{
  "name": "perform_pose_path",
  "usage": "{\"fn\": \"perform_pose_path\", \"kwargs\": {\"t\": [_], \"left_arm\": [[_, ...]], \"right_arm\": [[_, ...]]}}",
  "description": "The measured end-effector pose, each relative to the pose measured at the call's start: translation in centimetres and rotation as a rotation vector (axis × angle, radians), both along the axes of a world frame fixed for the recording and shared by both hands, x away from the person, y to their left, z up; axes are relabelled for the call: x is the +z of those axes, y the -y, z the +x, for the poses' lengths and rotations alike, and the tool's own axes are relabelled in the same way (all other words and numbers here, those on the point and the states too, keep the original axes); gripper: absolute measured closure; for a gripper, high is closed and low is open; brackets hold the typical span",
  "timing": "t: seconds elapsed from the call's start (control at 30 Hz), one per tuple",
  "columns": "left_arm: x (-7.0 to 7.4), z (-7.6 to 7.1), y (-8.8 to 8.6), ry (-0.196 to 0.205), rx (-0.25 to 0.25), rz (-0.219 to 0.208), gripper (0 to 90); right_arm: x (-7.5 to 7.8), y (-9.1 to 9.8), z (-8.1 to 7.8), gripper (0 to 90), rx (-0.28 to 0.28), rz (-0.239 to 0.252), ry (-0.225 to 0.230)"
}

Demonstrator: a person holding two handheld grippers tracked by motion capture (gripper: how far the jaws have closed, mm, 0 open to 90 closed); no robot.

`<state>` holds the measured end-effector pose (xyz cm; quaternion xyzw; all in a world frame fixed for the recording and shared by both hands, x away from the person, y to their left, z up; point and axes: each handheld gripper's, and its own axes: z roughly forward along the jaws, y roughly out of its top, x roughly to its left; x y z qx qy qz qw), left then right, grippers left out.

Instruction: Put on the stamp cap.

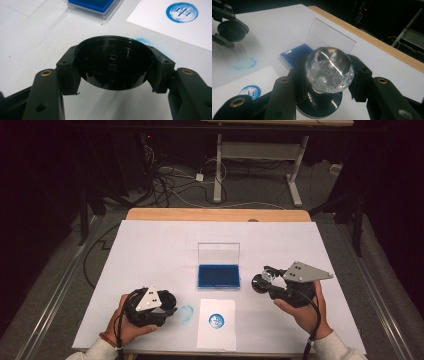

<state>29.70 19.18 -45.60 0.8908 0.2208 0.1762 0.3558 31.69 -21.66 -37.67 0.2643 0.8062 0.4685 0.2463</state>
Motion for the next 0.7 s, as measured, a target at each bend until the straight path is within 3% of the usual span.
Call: {"fn": "perform_pose_path", "kwargs": {"t": [0.37, 0.7], "left_arm": [[0.9, -0.1, 3.0, -0.007, -0.079, -0.044, 36.5], [0.8, -0.2, 5.5, -0.031, -0.152, -0.067, 36.5]], "right_arm": [[0.7, -2.1, -1.0, 57.0, 0.079, 0.040, 0.002], [0.5, -4.8, -1.4, 57.0, 0.149, 0.035, -0.005]]}}
